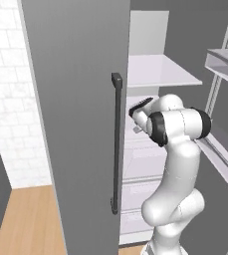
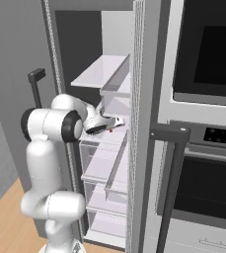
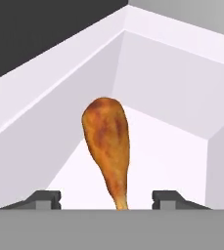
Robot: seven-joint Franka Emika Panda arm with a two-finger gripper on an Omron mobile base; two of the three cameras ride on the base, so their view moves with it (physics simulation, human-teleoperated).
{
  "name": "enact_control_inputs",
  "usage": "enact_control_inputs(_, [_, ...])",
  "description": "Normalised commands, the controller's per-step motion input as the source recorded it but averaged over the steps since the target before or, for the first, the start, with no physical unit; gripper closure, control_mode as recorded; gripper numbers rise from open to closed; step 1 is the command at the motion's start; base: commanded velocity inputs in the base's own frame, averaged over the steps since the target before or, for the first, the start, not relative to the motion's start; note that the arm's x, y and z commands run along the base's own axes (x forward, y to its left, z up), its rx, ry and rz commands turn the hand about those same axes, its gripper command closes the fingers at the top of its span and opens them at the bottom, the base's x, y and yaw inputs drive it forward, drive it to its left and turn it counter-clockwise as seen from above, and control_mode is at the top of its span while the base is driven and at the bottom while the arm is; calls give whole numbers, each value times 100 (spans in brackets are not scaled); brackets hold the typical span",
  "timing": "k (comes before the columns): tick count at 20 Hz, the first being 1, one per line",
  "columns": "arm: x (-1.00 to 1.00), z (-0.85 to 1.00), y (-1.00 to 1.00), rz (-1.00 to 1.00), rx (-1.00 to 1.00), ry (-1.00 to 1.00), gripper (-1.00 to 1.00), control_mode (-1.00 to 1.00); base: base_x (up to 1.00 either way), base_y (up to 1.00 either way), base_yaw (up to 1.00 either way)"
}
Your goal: Place one avocado and one chicken drumstick in each tupperware on the nearby counter, to pack two identical lunches.
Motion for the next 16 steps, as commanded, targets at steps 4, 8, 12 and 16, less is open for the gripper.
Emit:
enact_control_inputs(4, [38, -35, -12, 4, 0, 0, 100, -100, 0, 0, 0])
enact_control_inputs(8, [17, -51, 7, 7, -4, -2, 100, -100, 0, 0, 0])
enact_control_inputs(12, [-29, -16, 28, 2, -9, -7, 100, -100, 0, 0, 0])
enact_control_inputs(16, [-89, 61, 17, 0, -3, 6, 100, -100, 0, 0, 0])
